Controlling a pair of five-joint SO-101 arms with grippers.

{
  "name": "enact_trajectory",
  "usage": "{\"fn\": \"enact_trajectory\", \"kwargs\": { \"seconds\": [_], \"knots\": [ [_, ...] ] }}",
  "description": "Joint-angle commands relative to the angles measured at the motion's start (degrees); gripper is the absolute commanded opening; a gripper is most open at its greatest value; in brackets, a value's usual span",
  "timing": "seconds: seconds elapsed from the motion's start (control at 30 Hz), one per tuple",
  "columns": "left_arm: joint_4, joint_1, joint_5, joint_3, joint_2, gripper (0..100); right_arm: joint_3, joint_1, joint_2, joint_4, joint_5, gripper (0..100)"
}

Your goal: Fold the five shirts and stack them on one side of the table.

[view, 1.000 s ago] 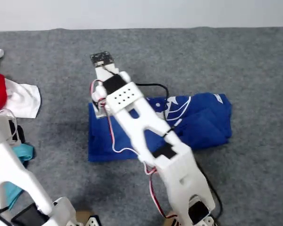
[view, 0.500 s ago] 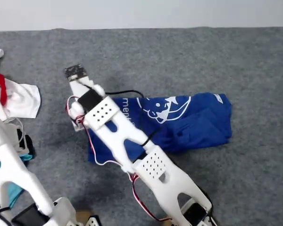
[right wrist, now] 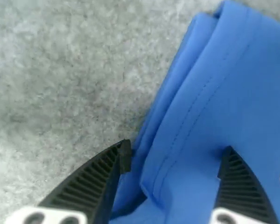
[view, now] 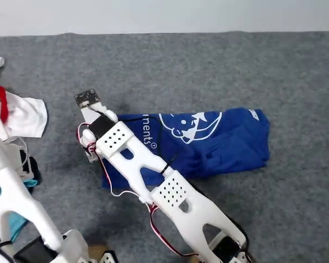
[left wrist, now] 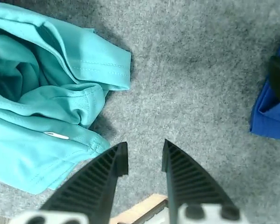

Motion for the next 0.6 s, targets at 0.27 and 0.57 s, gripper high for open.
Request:
{"fn": "enact_trajectory", "kwargs": {
  "seconds": [0.27, 0.57],
  "knots": [
    [-0.79, 0.18, 0.35, -0.22, -2.02, 14, -2.9, 0.66, 1.63, -0.31, 1.41, 25.4],
    [-0.79, 0.26, 0.35, -0.22, -2.02, 14, -3.16, 3.65, 1.63, -0.22, 6.07, 1.3]
  ]
}}
